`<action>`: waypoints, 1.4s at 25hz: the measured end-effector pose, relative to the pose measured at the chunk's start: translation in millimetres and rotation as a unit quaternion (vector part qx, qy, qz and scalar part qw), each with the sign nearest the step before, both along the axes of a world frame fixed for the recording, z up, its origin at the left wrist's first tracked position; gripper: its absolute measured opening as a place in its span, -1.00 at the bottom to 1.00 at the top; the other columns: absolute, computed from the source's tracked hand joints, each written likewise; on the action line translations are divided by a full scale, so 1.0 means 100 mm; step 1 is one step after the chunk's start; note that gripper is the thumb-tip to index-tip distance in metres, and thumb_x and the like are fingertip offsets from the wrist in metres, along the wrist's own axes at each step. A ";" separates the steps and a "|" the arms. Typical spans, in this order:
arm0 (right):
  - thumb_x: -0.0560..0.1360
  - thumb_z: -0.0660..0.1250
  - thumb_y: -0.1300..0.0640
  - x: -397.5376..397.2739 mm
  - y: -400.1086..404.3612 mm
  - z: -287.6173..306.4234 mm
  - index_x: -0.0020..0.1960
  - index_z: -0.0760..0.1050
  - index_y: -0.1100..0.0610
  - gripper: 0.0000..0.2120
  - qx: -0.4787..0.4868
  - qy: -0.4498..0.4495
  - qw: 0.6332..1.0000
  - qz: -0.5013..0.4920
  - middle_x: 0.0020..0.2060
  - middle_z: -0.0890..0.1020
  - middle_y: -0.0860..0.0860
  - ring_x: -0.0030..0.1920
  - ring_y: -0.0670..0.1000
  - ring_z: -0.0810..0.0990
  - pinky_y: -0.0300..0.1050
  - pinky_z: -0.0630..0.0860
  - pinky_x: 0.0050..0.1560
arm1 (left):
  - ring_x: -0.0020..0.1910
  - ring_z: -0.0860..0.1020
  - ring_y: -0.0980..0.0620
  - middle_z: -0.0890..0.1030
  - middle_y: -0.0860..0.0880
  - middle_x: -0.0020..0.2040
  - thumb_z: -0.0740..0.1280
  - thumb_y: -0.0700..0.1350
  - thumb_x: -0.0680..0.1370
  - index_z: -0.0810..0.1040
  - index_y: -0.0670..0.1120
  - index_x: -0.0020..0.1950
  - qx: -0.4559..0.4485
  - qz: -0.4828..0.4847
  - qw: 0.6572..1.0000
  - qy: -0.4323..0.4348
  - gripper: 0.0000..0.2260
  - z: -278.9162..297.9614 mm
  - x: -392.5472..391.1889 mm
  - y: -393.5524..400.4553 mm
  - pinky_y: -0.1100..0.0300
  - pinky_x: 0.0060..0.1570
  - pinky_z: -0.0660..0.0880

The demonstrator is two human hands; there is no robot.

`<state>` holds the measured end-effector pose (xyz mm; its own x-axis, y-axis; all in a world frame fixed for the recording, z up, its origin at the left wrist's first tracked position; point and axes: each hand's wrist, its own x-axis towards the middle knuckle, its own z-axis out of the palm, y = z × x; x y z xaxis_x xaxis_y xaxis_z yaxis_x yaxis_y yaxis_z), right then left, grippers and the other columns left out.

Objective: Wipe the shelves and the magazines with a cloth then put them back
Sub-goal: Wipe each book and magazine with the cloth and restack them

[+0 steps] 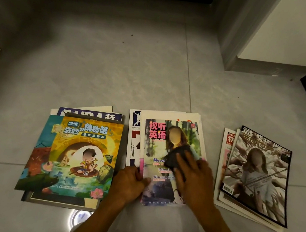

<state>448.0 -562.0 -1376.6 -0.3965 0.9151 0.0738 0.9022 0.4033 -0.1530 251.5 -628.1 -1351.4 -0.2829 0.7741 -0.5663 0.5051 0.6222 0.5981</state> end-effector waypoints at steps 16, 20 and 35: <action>0.53 0.16 -0.10 -0.50 0.04 -0.06 0.33 0.47 0.03 -0.57 0.032 0.011 0.988 0.150 0.37 0.45 0.08 0.38 0.21 0.38 0.27 0.38 0.29 | 0.39 0.35 0.08 0.41 0.08 0.41 0.43 -0.13 0.48 0.13 0.30 0.48 0.088 -0.027 0.993 -0.069 -0.28 -0.11 -0.04 -0.07 0.05 0.37 0.37; 0.61 0.15 -0.04 -0.30 0.57 -0.07 0.39 0.41 0.07 -0.60 -0.046 0.102 0.987 -0.113 0.45 0.35 0.10 0.47 0.20 0.22 0.24 0.19 0.43 | 0.33 0.43 0.07 0.43 0.11 0.37 0.39 -0.18 0.50 0.06 0.42 0.41 0.080 -0.018 0.992 -0.101 -0.26 -0.11 -0.03 -0.07 0.00 0.23 0.51; 0.58 0.25 0.05 -0.90 1.03 0.09 0.39 0.43 0.00 -0.62 -0.113 0.111 0.974 0.164 0.44 0.36 -0.01 0.46 0.10 0.26 0.14 0.17 0.45 | 0.30 0.47 0.05 0.47 0.10 0.35 0.39 -0.13 0.51 0.07 0.32 0.46 0.072 -0.019 0.992 -0.097 -0.30 -0.18 -0.06 -0.07 0.03 0.22 0.52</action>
<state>357.5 -458.8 -1368.0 -0.6670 0.7451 0.0024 0.6653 0.5970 -0.4483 245.3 -634.9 -1369.1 -0.1485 0.8588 -0.4903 0.3924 0.5063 0.7679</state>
